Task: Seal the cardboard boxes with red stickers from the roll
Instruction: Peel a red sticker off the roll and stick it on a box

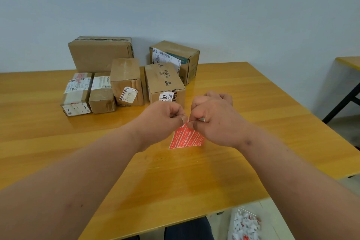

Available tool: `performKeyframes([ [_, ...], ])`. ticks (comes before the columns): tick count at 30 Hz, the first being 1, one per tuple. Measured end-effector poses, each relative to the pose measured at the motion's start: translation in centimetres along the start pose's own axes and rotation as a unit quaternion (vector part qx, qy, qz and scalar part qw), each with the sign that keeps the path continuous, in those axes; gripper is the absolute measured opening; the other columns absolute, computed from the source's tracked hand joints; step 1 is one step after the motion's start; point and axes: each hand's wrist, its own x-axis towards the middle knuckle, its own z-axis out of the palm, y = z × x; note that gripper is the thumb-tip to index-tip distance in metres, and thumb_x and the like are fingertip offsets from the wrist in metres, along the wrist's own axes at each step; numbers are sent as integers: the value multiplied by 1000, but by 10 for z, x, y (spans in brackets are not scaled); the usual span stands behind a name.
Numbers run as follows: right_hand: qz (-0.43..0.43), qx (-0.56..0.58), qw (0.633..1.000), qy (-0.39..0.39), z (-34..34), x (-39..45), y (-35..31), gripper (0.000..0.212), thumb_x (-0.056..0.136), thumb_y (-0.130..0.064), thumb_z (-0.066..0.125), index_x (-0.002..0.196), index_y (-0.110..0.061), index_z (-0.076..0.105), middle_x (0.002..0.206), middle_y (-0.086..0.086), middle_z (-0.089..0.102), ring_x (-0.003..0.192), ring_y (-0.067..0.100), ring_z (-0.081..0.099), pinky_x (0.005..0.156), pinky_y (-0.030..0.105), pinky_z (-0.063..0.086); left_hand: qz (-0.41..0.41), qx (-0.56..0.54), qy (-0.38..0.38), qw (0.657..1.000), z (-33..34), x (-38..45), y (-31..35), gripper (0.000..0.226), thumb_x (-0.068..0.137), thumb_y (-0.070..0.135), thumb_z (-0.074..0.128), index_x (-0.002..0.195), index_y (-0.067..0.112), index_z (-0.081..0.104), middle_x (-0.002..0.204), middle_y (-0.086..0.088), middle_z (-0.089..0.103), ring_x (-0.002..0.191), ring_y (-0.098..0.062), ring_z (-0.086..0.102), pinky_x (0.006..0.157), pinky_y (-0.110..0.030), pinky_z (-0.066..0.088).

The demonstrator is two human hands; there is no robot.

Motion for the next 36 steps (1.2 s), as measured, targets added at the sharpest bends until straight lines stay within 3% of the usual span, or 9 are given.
performKeyframes([
  [3,4,0,1000,4,0,-2,2,16,86,-33,65,71,-28,67,87,-9,54,93,13,41,96,46,24,-4,-2,3,1000,1,0,1,23,95,24,58,86,4,65,85,-24,66,67,-18,49,62,-30,41],
  [9,62,21,997,-47,-11,0,5,19,79,-48,69,82,-29,69,94,-11,57,109,14,41,101,43,22,0,30,8,1000,2,1,8,23,96,28,57,85,11,66,77,-4,68,59,-8,50,55,-19,43],
  [12,82,29,994,-63,-14,1,6,18,80,-47,69,83,-30,69,90,-10,59,115,17,41,100,41,19,-5,13,6,1000,2,1,9,22,96,30,56,82,17,67,79,2,72,71,-15,61,71,-29,50],
  [14,85,38,993,-68,-14,0,7,14,81,-44,68,75,-31,67,83,-11,57,111,16,43,100,40,20,-11,-8,-4,1000,1,0,9,23,95,33,57,84,17,69,80,1,73,80,-17,66,80,-32,52],
  [17,82,26,993,-77,-13,-2,7,32,82,-41,68,55,-36,51,75,-13,53,100,12,43,100,40,22,-19,0,-15,1000,2,0,9,17,92,31,62,86,18,70,83,1,74,87,-18,67,81,-32,53],
  [22,70,22,995,-67,-10,-4,6,34,83,-40,68,54,-36,49,73,-13,52,100,12,44,98,40,22,-40,0,-11,999,4,2,10,14,92,25,63,85,15,70,83,-3,74,81,-17,64,75,-28,50],
  [27,53,18,998,-39,-8,-5,8,39,83,-35,68,51,-33,46,70,-12,48,94,12,45,99,43,24,-59,-58,-18,996,4,3,9,16,91,22,64,83,10,69,87,-9,75,89,-24,67,93,-43,52],
  [31,42,11,999,-16,-9,-5,8,40,82,-36,68,49,-33,46,69,-12,47,91,12,42,96,42,23,-72,-95,-16,993,3,3,9,14,92,18,64,84,7,67,91,-16,73,85,-23,63,97,-51,49],
  [36,56,29,998,-25,-9,-2,8,15,79,-42,71,71,-32,64,78,-16,56,92,7,43,97,41,24,-72,-95,-15,993,-2,3,7,11,93,21,62,85,15,68,90,-11,75,100,-32,67,98,-51,49],
])
